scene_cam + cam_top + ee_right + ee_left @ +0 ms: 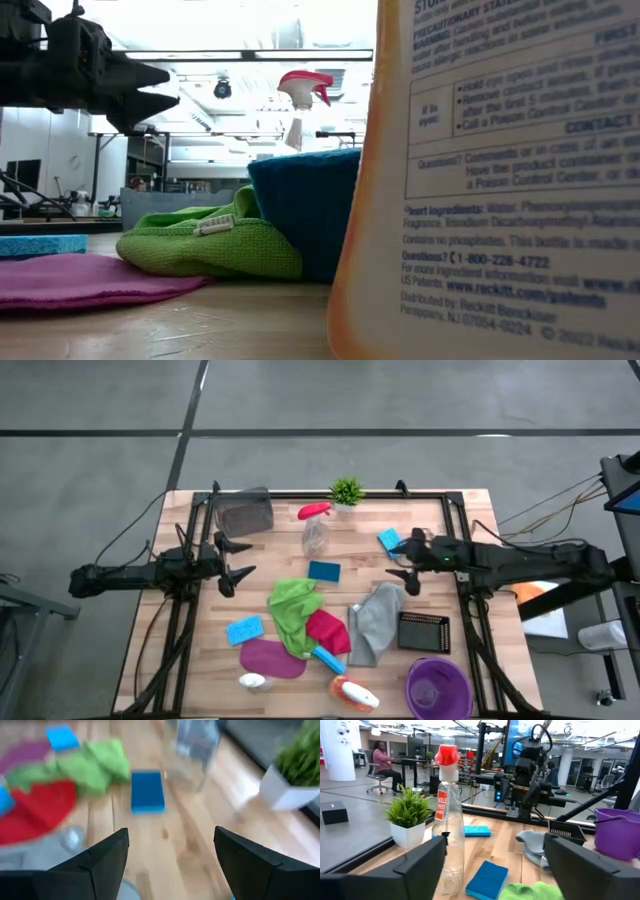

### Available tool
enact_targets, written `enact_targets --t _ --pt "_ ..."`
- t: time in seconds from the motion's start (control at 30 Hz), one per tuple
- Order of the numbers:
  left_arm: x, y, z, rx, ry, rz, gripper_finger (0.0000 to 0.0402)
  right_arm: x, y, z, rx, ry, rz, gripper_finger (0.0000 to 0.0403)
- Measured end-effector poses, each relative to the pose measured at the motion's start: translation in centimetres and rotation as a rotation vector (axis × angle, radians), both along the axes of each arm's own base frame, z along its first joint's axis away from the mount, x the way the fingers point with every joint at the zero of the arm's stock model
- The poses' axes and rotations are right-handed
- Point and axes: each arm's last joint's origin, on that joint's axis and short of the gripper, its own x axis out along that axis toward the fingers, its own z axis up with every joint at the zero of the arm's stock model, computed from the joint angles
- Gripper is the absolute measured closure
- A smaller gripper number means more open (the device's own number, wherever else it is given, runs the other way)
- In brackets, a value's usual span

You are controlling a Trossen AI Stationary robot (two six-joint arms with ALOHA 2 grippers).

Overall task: Pick & Place Kitchen Items
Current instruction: Put the gray towel into the purple bucket

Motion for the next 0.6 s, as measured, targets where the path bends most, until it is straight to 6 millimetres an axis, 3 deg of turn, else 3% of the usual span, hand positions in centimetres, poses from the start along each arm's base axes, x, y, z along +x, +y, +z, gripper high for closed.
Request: enact_targets --t 0.23,0.6 --pt "0.0 0.0 0.0 0.002 0.001 0.015 0.0037 3.3 0.2 0.6 0.12 0.165 0.133 0.0114" --pt "-0.1 0.3 0.0 -0.006 -0.001 0.11 0.0036 5.4 0.5 0.8 0.296 0.4 0.225 0.0114"
